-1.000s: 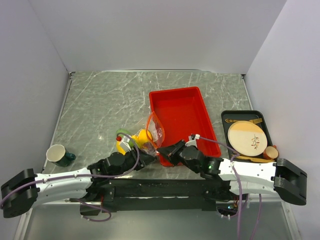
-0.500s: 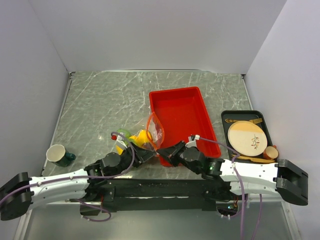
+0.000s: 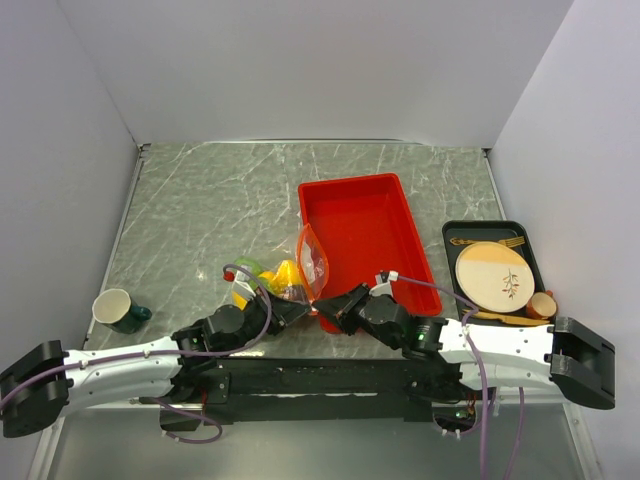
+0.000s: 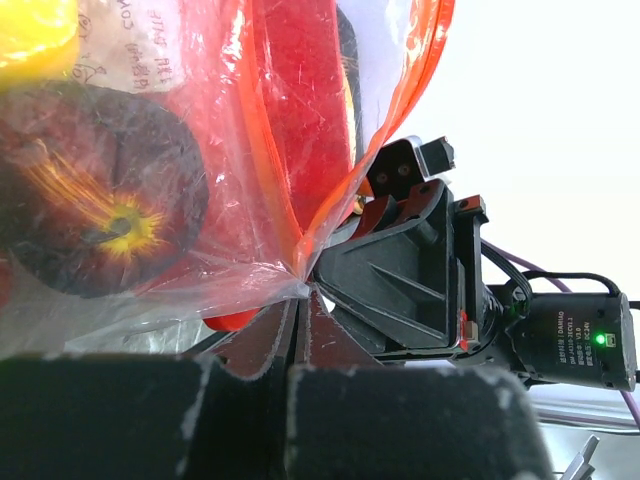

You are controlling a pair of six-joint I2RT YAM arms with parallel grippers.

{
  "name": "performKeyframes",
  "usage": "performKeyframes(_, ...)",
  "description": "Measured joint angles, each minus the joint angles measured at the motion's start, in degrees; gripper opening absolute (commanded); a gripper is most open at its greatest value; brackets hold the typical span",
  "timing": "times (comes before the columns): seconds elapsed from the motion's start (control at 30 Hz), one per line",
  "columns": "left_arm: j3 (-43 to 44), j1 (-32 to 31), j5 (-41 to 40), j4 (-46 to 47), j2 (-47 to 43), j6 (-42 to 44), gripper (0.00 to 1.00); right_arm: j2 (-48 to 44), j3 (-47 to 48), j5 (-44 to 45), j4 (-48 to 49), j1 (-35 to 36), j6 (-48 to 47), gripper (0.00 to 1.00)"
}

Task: Place the food in the zip-top bag and seal the zipper
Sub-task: Zip the zipper food storage bag at the center of the board.

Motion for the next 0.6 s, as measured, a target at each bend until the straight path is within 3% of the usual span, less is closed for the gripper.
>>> performKeyframes(0.07,0.0,-0.09,0.0,0.0,0.02,0.04,0.01,0.0,-0.02,0.0,-0.02,0.04,0.02,0.02)
performKeyframes(0.2,0.0,-0.22,0.22,0.13,0.57,0.85,0.01,0.0,0.0,-0.15,-0.72,0.04,-0.33,0.23)
performKeyframes(0.6,0.0,-0.52,1.18,-2.45,-2.21,3.32,0.01,-1.11,5.22,-3.82,-10.4,-0.68,-11.06,0.27)
